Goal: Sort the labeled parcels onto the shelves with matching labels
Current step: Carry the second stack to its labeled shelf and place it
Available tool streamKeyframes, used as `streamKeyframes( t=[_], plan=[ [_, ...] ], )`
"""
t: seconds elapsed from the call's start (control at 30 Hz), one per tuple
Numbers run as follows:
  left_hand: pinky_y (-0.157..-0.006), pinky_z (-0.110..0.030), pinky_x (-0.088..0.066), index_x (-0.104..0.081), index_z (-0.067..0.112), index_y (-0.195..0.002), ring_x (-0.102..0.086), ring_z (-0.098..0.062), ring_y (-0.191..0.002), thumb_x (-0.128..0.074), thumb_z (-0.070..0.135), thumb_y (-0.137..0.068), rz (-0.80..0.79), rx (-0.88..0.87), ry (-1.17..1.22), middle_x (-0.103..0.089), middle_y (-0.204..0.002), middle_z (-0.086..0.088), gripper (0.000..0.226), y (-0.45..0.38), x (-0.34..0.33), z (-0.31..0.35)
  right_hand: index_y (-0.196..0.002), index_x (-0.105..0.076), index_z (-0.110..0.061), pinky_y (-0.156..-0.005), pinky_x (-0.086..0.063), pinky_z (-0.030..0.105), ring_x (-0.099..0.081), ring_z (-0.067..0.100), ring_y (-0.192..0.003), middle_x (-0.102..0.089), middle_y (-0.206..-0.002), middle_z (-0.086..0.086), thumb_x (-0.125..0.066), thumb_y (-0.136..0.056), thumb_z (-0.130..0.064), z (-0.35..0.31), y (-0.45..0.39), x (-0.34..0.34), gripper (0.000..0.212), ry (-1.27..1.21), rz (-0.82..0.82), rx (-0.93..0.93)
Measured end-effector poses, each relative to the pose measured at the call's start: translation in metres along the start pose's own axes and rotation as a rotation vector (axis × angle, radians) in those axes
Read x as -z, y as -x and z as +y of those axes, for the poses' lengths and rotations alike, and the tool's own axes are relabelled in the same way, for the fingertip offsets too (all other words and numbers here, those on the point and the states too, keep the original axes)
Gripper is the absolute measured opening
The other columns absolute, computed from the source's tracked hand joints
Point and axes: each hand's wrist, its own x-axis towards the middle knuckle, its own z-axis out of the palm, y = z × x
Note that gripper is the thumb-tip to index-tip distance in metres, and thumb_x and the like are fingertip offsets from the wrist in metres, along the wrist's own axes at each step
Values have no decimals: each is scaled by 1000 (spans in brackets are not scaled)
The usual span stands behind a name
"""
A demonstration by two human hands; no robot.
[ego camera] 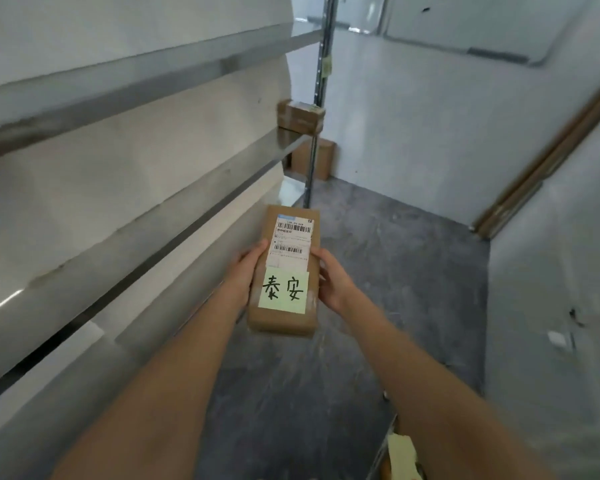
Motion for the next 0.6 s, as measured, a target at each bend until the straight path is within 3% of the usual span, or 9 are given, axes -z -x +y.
streamKeyframes(
  t=[0.07,0.13,0.2,0.3,0.43,0.6],
  plan=[
    [-49,-27,-58,-67,11,-111,-72,-24,-73,-72,43,-84,-54,21,-1,-75,-92,-13,42,-1,-35,-5,-127,-59,-9,-89,-55,41,-65,21,-88,-68,-110,10,-61,-93,-39,-8,7,31,46,7,89,30],
    [-66,-38,-63,-66,10,-116,-74,-30,-84,-78,52,-69,-116,56,-11,-76,-97,-14,64,-3,-68,-12,-131,-55,-9,-68,-58,34,-67,21,-86,-68,-118,13,-63,-91,-42,-16,17,61,53,-3,186,54],
    [-79,-47,-61,-65,11,-117,-74,-34,-93,-80,60,-57,-154,65,-43,-76,-103,-15,79,-16,-97,-21,-131,-55,-9,-62,-56,30,-69,23,-90,-68,-121,13,-65,-90,-44,-25,26,88,56,-23,255,81],
    [-79,-47,-61,-65,12,-119,-74,-34,-93,-81,68,-55,-230,87,-95,-74,-110,-17,86,-25,-141,-27,-130,-57,-9,-62,-55,29,-70,24,-93,-70,-119,12,-68,-86,-48,-39,38,122,60,-65,336,127],
    [-64,-36,-61,-70,11,-112,-72,-33,-92,-62,47,-91,-278,114,-81,-75,-103,-16,43,-5,-187,-14,-123,-63,-6,-71,-58,35,-70,24,-88,-73,-112,13,-72,-85,-44,-60,43,151,54,-108,420,191],
    [-80,-42,-59,-70,13,-111,-72,-31,-90,-61,42,-92,-324,84,-127,-76,-100,-13,36,-17,-212,-4,-119,-65,-4,-88,-59,44,-71,33,-101,-74,-110,15,-74,-82,-44,-82,29,165,55,-154,506,206]
  ],
)
